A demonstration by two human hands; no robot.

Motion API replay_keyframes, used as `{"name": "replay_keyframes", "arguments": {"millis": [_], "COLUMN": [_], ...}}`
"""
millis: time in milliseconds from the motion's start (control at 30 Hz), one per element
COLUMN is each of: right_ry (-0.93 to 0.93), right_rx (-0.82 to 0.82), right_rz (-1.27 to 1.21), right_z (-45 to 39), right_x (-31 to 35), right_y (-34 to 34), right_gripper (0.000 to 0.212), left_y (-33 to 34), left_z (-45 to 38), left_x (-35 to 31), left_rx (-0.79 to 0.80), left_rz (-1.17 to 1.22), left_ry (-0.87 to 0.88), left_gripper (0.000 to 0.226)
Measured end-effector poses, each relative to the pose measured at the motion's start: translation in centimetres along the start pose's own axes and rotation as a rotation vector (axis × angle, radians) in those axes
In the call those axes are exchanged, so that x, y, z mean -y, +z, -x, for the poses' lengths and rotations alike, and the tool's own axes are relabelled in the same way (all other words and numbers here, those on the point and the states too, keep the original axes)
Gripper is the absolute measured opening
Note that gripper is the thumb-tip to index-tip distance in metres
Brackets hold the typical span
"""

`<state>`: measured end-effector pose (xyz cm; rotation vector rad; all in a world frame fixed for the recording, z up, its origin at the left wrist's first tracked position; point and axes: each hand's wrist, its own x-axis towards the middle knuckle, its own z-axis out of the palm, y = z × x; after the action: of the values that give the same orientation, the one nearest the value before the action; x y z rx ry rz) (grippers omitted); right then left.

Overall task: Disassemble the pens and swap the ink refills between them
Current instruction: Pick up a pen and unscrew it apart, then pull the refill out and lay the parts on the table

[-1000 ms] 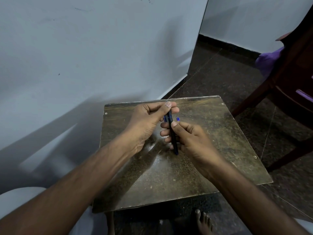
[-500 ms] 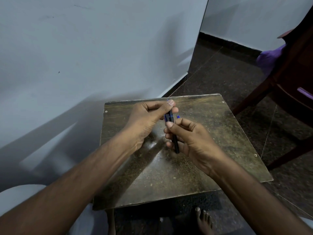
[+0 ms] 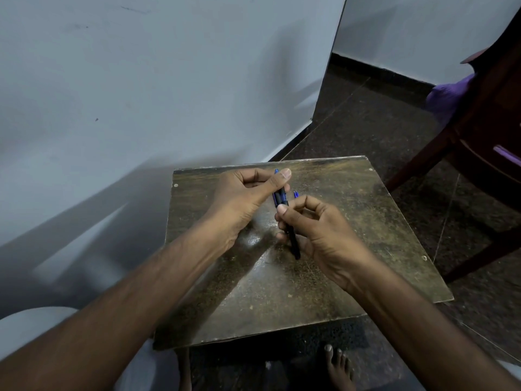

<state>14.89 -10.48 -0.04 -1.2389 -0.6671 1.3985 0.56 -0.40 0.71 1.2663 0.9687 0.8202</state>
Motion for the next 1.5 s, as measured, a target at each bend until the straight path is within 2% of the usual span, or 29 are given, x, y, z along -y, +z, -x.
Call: {"name": "replay_keyframes", "arguments": {"millis": [100,267,333,467,567,667,800,900,1233,1400,1500], "right_ry": [0.015,-0.111,-0.152,-0.139,-0.104,-0.1,-0.11,-0.114,-0.104,-0.093,-0.051], "right_rx": [-0.05,-0.061,-0.068,-0.134,-0.183,-0.201,-0.184,-0.181,-0.169,-0.153,-0.122], "right_rz": [0.088,0.264,0.342,0.491,0.529,0.52,0.558,0.561,0.546,0.516,0.409], "right_z": [0.2,0.2,0.2,0.3,0.4,0.5,0.5,0.5,0.6,0.5,0.5], "right_x": [0.0,-0.2,-0.4,-0.6,-0.4,-0.1,0.0,0.0,-0.1,-0.2,-0.2], "right_y": [-0.1,0.0,-0.1,-0.5,-0.9,-0.9,-0.5,-0.3,-0.5,-0.7,-0.6], "right_gripper": [0.022,0.013,0.017,0.015,0.017,0.017,0.017,0.016,0.016,0.016,0.013], "left_y": [0.1,-0.1,-0.4,-2.1,-4.5,-7.0,-8.4,-8.4,-8.4,-8.4,-8.4], "left_z": [0.0,-0.1,-0.3,-1.2,-1.9,-2.2,-2.0,-2.0,-2.8,-2.9,-2.8], "left_x": [-0.2,-0.4,-0.5,-1.6,-2.5,-2.8,-2.6,-2.4,-1.1,-1.0,-1.0], "left_rx": [-0.029,-0.057,-0.074,-0.165,-0.24,-0.201,-0.174,-0.161,-0.079,-0.101,-0.096], "left_rz": [-0.011,-0.001,-0.018,-0.081,-0.286,-0.626,-0.979,-1.142,-1.078,-0.976,-0.965], "left_ry": [-0.001,0.026,0.045,0.103,0.134,0.115,-0.034,-0.114,-0.225,-0.208,-0.199], "left_gripper": [0.03,0.024,0.024,0.025,0.032,0.031,0.033,0.034,0.036,0.039,0.038]}}
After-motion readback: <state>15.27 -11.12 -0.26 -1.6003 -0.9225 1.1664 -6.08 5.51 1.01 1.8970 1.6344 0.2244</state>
